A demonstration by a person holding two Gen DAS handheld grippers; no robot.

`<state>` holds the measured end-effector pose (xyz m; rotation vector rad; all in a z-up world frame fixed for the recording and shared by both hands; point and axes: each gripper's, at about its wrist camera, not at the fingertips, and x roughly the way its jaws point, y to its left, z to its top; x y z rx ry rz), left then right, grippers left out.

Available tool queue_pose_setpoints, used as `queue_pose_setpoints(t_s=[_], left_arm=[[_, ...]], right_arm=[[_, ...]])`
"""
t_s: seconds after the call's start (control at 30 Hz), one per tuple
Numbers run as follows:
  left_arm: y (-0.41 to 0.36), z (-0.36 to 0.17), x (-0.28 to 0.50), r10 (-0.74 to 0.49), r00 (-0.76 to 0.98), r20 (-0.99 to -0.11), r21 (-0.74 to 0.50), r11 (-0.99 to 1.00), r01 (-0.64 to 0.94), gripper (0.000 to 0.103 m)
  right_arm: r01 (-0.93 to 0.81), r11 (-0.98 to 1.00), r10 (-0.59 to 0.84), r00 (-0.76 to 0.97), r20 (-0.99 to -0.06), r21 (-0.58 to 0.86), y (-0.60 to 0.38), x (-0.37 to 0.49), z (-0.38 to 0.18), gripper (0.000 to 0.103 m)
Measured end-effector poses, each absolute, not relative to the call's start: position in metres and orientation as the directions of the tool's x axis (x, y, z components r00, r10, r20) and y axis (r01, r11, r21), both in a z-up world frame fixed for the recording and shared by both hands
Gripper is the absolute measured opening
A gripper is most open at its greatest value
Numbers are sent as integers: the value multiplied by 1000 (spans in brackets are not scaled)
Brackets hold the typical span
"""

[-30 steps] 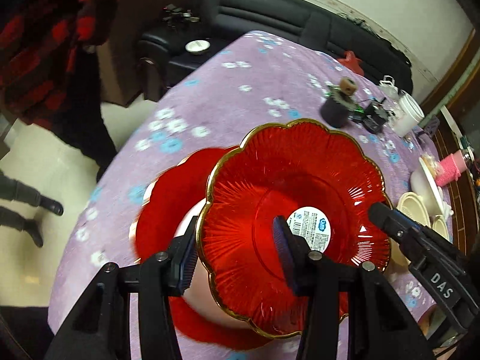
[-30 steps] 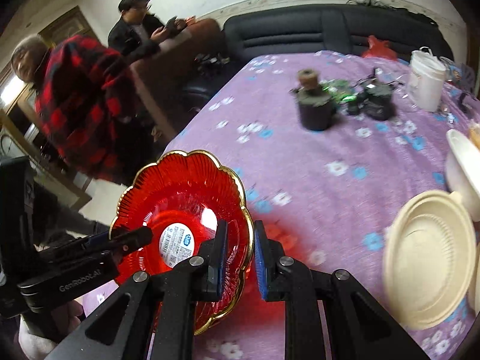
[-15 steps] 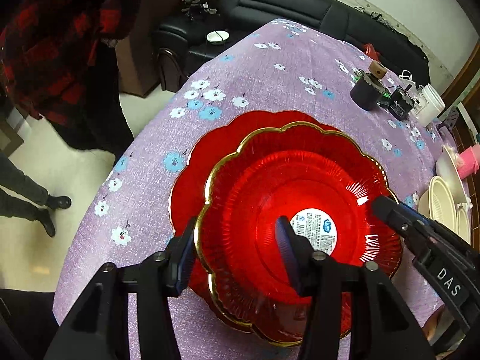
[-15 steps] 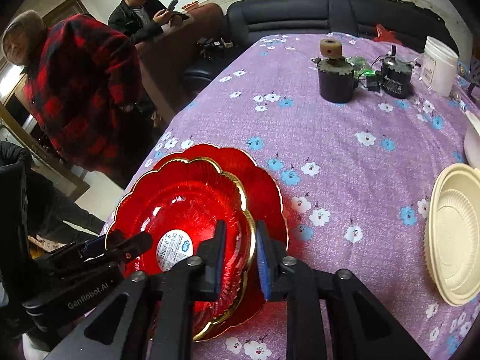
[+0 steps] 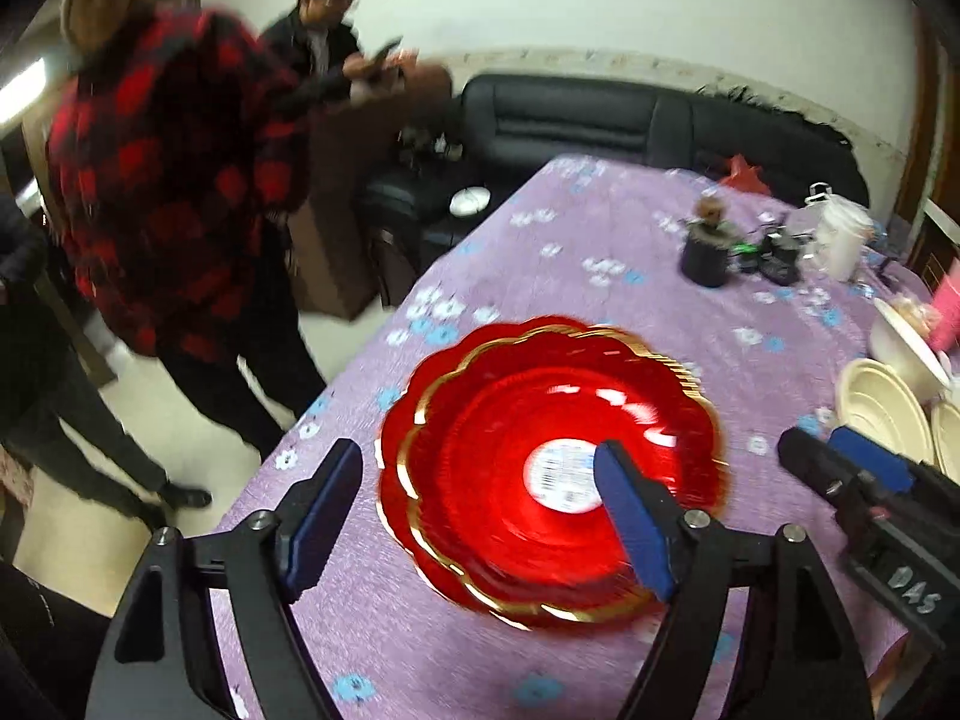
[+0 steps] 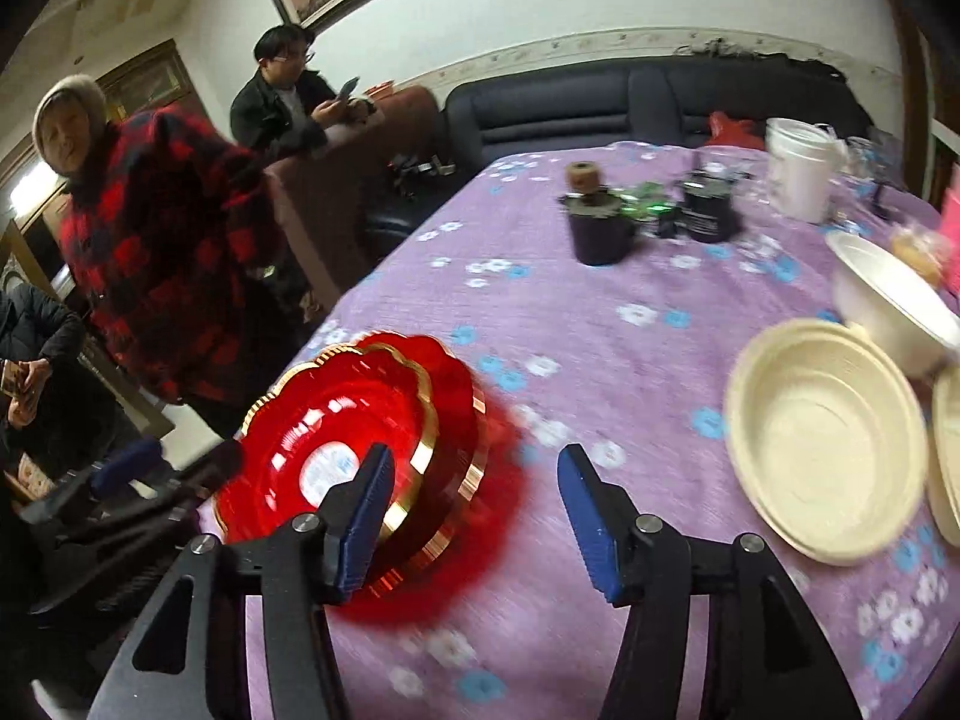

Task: Organize plates and bowls
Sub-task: 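Open the right tool and move toward the cream plastic bowls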

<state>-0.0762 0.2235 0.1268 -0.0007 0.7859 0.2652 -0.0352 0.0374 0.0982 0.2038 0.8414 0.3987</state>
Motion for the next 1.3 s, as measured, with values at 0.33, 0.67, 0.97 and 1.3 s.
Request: queue_pose_setpoints(t_s=[0.33, 0.67, 0.97, 1.3], left_arm=[[127, 132, -119, 116, 735, -668, 110, 992, -57, 82], [40, 111, -135, -69, 683, -727, 50, 987, 153, 81], [10, 101, -139, -119, 637, -761, 27, 976, 215, 81], [25, 97, -132, -149, 616, -773, -44, 982, 182, 81]], right_arm=[[-92, 922, 342, 650, -678, 377, -56, -92, 76, 64], [139, 910, 189, 699, -690, 390, -159, -131, 64, 65], [182, 901, 149, 721, -676, 393, -181, -148, 64, 66], [153, 934, 107, 744, -660, 323, -161, -152, 70, 70]])
